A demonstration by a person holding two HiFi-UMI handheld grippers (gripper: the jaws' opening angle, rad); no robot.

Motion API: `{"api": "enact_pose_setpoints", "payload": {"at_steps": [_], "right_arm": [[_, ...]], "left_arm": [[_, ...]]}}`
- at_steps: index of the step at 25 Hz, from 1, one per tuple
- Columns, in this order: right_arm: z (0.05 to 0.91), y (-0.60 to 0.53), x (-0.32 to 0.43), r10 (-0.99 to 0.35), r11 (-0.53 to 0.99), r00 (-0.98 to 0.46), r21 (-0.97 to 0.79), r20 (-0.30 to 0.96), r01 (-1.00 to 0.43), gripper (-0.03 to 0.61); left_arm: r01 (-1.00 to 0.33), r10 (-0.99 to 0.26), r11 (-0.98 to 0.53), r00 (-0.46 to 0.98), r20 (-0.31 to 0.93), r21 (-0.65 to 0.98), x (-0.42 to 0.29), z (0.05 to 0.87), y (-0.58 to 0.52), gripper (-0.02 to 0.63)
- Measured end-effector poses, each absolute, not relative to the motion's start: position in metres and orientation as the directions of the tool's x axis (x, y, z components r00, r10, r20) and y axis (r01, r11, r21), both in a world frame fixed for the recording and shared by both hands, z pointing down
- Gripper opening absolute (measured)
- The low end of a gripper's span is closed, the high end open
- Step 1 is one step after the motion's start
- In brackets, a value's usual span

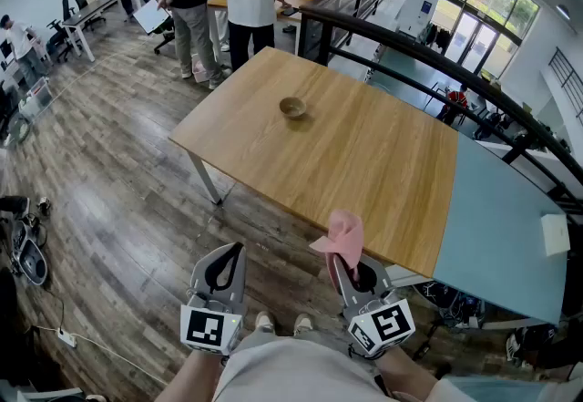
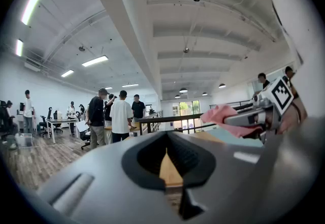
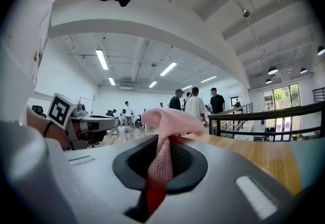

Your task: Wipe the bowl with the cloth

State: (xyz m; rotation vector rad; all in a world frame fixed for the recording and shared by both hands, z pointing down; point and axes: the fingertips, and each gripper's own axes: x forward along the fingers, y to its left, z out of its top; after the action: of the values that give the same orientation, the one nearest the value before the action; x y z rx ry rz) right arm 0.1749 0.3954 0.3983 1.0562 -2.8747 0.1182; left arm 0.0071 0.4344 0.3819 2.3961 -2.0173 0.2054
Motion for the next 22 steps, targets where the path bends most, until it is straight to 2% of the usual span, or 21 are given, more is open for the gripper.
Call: {"api": "enact_pose_setpoints", "payload": {"at_steps": [22], "right_arm": [[0.414, 0.381, 0.195, -0.673, 0.728, -0.733, -0.082, 0.098, -0.68, 0.015]], "left_arm": [[-0.978, -0.983, -0.164, 0.151, 0.104, -0.13, 0.021, 0.391, 0.427, 0.002]]}}
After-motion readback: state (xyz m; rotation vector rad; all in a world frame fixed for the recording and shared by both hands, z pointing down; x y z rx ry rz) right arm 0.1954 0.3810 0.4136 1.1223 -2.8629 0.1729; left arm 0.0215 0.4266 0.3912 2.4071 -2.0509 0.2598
